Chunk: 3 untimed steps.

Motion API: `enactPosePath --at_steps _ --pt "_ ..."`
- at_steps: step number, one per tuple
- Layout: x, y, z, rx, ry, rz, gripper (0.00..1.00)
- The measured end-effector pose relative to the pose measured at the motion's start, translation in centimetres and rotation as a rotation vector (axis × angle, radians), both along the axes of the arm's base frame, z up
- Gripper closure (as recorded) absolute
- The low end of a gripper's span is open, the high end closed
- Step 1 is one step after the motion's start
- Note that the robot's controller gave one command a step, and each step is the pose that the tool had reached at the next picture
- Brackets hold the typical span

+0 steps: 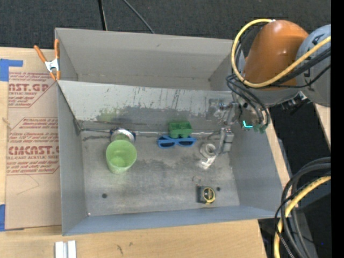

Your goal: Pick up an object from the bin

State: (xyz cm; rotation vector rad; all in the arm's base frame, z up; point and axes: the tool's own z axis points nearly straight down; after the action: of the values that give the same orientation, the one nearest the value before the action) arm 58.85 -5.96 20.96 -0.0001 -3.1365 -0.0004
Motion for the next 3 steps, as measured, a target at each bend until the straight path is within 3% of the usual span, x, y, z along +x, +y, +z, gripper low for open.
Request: enactPosePath --at_steps 1,2,3 --pt "-3.4 -4.9 -6.6 -0.001 0.002 0.036 0.0" --pt "-0.3 -0.7 -14.2 0.003 -0.006 0.492 0.0" --pt "0.6 -3.6 -14.0 0.0 -0.008 0.748 0.0"
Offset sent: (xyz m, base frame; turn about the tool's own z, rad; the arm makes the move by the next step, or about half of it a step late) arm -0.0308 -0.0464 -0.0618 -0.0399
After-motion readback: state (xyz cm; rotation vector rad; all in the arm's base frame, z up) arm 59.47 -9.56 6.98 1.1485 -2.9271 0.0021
